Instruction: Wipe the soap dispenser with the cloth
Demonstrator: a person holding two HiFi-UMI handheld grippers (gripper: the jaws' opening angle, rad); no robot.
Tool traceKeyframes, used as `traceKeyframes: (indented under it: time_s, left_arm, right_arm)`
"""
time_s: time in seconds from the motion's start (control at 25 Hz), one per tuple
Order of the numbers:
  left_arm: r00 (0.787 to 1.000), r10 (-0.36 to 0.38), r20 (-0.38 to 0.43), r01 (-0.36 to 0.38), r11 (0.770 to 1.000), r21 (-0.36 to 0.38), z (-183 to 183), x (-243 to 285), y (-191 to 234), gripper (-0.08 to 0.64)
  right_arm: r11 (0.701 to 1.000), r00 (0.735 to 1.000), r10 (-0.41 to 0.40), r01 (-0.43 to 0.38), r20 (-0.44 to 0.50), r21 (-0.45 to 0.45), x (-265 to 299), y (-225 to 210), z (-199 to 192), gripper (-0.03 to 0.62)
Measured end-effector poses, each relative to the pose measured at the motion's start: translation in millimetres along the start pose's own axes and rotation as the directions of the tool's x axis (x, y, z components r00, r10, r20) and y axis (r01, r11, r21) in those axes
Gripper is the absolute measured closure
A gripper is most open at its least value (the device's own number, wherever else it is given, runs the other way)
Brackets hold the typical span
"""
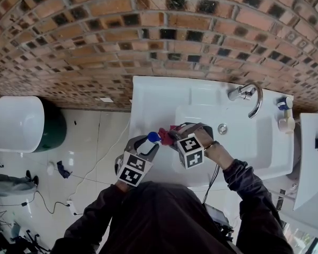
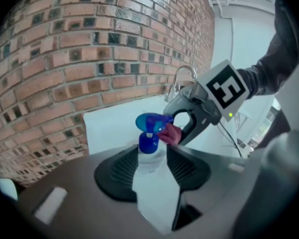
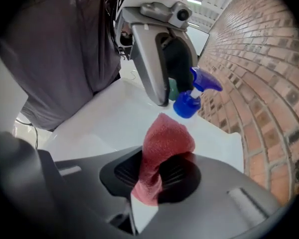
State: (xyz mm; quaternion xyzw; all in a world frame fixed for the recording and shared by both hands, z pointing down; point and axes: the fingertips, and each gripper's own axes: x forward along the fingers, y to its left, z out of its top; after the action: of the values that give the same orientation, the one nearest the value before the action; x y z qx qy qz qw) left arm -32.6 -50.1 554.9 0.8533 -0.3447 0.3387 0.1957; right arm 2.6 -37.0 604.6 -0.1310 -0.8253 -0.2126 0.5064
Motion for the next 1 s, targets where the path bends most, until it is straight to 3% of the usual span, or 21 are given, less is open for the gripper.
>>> traceKeyframes:
  time_s: [0.16,0.28,0.36,0.44,0.48,0.52,0.6,0.68,0.76,0.84,1.0]
  left_arm:
    - [1.000,-0.023,0.015,0.023,1.000,0.020,4,0,1,0.365]
    - [0.999,-0.030,0.022,0.029,0.999,0.035,2,-2,3,0.374]
    - [0.999,-0.035,0.024,0.034,0.998,0.046,1,-3,4,0.388]
    - [0.999,-0.039,0.019,0.038,0.998,0.055,1,-3,6,0.417]
    - [0.999,-0.041,0.016,0.040,0.997,0.062,1,-4,6,0.417]
    - [0.999,-0.043,0.013,0.042,0.997,0.070,1,-4,5,0.417]
    - [0.999,-0.044,0.011,0.043,0.996,0.079,1,-3,5,0.417]
    - [0.999,-0.042,0.013,0.041,0.996,0.080,1,-3,6,0.417]
    - [0.999,-0.043,0.014,0.042,0.996,0.080,2,-3,6,0.417]
    - [0.999,-0.049,0.012,0.048,0.995,0.082,2,-3,5,0.417]
    - [0.999,-0.050,0.014,0.048,0.996,0.079,1,-4,7,0.417]
  right_arm:
    - [0.999,0.997,0.023,-0.026,0.078,0.029,8,19,33,0.523]
    - [0.994,0.992,0.026,-0.039,0.122,0.105,13,23,45,0.523]
    - [0.979,0.988,0.031,-0.061,0.152,0.196,10,22,43,0.523]
    - [0.934,0.978,0.015,-0.087,0.206,0.347,2,14,35,0.523]
    - [0.889,0.968,-0.011,-0.106,0.251,0.447,-4,7,29,0.523]
    - [0.823,0.949,-0.047,-0.140,0.312,0.550,-10,-1,24,0.523]
    - [0.654,0.875,-0.131,-0.278,0.467,0.704,-27,-18,21,0.523]
    - [0.497,0.775,-0.209,-0.440,0.596,0.748,-41,-33,26,0.523]
    - [0.385,0.719,-0.248,-0.542,0.649,0.747,-40,-40,26,0.523]
    - [0.316,0.707,-0.245,-0.589,0.664,0.744,-27,-39,26,0.523]
    - [0.229,0.735,-0.222,-0.599,0.640,0.767,9,-32,22,0.523]
